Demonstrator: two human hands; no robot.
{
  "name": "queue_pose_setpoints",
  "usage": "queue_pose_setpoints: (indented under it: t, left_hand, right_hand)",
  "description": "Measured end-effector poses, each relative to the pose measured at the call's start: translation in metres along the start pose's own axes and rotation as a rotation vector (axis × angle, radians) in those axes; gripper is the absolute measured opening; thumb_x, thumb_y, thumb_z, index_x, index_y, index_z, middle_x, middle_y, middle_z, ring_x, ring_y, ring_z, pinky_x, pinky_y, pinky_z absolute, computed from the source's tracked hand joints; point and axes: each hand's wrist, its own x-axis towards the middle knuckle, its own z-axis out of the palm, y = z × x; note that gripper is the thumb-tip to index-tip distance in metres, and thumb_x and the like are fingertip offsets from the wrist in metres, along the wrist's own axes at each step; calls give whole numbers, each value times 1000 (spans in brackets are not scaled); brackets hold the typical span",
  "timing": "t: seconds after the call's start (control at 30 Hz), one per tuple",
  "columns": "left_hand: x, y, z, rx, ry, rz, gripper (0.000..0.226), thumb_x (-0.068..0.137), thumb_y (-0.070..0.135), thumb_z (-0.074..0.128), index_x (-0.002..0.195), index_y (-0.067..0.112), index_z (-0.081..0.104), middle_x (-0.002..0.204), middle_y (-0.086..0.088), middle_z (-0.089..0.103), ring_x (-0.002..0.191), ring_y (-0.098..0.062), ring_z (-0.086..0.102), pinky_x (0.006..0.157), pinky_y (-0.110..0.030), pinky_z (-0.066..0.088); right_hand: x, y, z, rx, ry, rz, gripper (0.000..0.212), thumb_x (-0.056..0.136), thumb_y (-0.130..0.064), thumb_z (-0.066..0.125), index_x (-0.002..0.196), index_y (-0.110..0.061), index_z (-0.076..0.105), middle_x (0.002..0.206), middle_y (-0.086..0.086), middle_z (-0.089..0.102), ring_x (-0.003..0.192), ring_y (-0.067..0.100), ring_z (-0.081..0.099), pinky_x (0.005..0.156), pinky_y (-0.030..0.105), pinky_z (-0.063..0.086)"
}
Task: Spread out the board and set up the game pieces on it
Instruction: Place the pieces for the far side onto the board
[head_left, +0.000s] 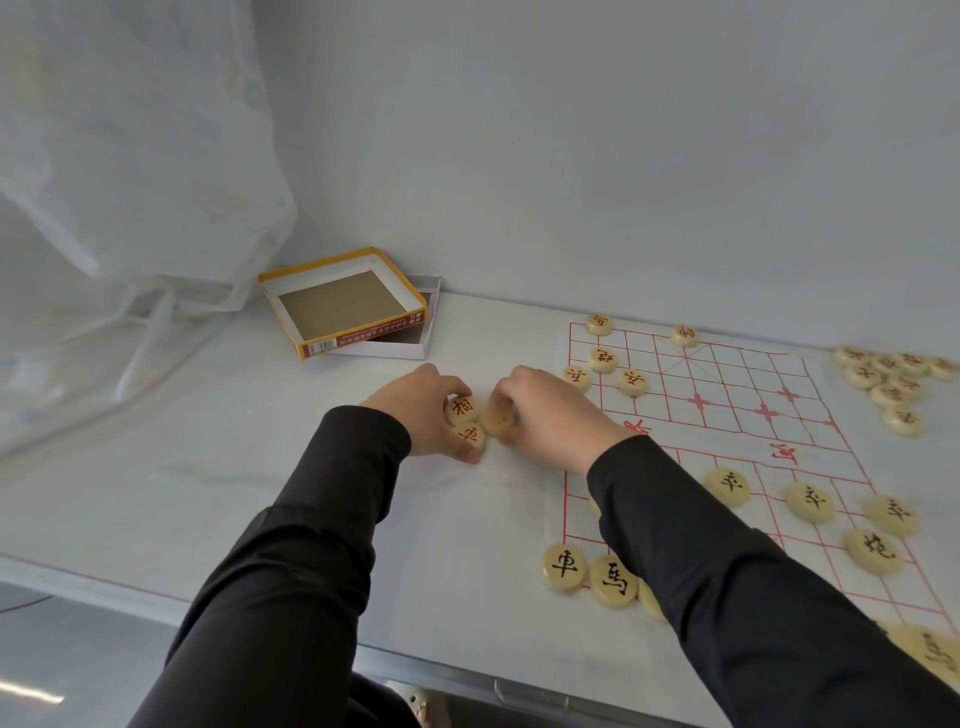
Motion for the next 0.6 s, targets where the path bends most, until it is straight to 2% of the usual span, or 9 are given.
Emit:
queue_pose_setpoints:
  t: [0.23, 0.4, 0.5, 0.6]
  left_hand:
    - [-3, 4, 0, -19, 8, 5, 73, 68, 43, 78, 131, 25, 46, 122, -2, 48, 102, -16, 47, 90, -26, 40]
    - [-4, 12, 0, -19, 14, 8, 59, 74, 39, 75, 125, 24, 50, 122, -3, 47, 108, -21, 48, 93, -28, 41]
    - [-5, 12, 0, -20, 32, -2, 59, 74, 40, 74, 126, 24, 51, 122, -3, 46, 111, -22, 48, 95, -29, 41]
    - [-4, 14, 1, -36, 70, -12, 62, 74, 41, 74, 128, 24, 50, 122, -3, 47, 112, -22, 47, 94, -29, 40]
  right_hand:
    - [-1, -1, -1, 7, -2, 23, 28, 85, -21, 62, 111, -12, 61, 109, 5, 57, 96, 21, 56, 80, 30, 48]
    - [-2, 0, -2, 6, 2, 60, 24, 84, -24, 63, 106, -14, 60, 102, 3, 60, 90, 20, 57, 75, 29, 49]
    - [-3, 1, -5, -49, 81, 85, 20, 85, -23, 58, 103, -14, 60, 99, 4, 62, 87, 21, 58, 75, 33, 51]
    - [-2, 6, -15, -7, 196, 145, 19, 82, -22, 60, 100, -14, 61, 94, 2, 62, 84, 21, 59, 72, 33, 51]
